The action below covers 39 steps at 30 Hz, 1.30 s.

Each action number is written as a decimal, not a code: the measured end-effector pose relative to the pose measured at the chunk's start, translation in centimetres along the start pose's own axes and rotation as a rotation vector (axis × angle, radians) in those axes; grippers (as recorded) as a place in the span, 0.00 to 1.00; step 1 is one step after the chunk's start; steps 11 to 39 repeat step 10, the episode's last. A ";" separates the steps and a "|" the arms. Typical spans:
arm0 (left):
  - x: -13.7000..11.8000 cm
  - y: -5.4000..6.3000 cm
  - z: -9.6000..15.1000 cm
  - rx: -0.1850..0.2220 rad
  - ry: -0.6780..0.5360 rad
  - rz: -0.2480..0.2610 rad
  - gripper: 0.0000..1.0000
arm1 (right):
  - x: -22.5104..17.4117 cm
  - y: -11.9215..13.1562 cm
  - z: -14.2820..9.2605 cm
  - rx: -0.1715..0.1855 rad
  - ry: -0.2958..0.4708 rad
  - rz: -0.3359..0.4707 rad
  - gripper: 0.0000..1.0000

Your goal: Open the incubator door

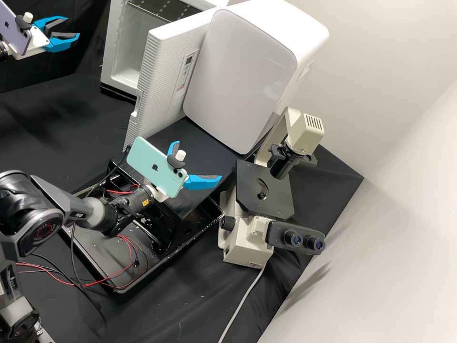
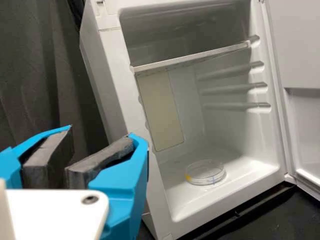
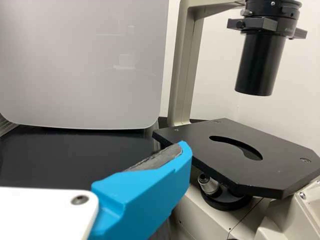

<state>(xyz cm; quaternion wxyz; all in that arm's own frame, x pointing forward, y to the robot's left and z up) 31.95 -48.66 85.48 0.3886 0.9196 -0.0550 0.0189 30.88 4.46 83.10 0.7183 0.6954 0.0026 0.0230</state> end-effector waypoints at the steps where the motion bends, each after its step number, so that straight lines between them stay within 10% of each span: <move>1: -0.3 0.0 0.2 0.000 -0.001 0.011 1.00 | 0.0 0.0 0.0 0.000 0.000 0.000 1.00; 9: -1.8 -0.1 0.6 -0.050 0.011 0.157 1.00 | 0.0 0.0 0.0 0.000 0.000 0.000 1.00; 39: -1.9 -0.1 0.5 -0.071 0.020 0.160 1.00 | 0.0 0.0 0.0 0.000 0.000 0.000 1.00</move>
